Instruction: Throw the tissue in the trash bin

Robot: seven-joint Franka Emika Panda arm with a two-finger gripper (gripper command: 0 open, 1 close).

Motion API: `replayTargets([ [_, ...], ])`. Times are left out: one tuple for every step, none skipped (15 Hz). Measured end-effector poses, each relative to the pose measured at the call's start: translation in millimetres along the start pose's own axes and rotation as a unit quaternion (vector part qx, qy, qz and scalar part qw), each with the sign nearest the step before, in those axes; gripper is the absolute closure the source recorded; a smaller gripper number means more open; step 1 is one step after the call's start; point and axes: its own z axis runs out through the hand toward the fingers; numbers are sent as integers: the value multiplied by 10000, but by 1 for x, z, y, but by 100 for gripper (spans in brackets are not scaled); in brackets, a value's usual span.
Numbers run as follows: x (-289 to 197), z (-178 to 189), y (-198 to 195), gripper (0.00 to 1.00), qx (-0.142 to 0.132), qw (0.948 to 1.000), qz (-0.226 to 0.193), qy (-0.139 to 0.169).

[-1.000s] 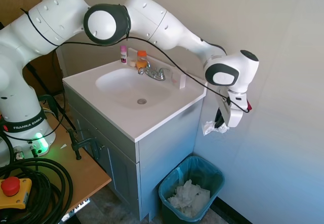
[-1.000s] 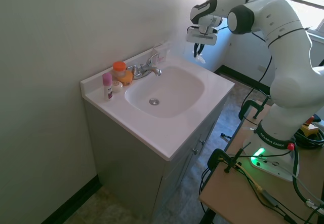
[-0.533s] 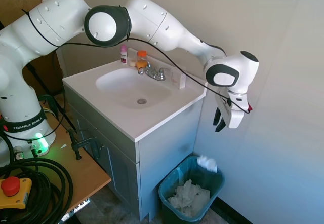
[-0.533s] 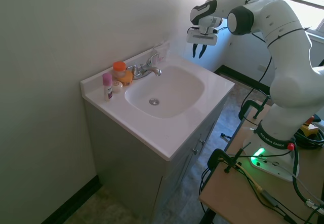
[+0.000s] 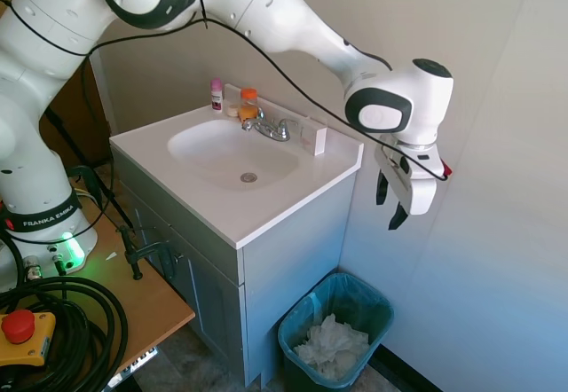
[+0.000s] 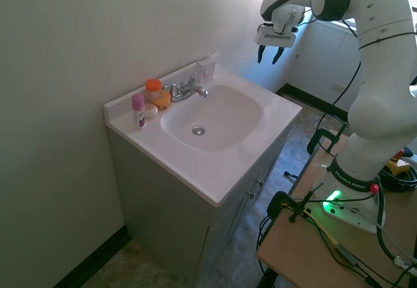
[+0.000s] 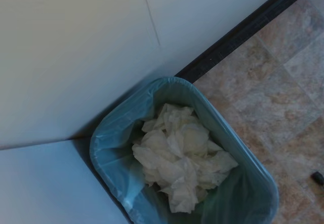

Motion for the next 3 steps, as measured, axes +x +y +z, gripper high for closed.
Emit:
replayTargets([
  [-4,-6,9,0,32,10000,-19,55],
  [-11,-12,15,0,76,9999,-45,86],
  [-19,-18,20,0,125,9998,-77,130],
])
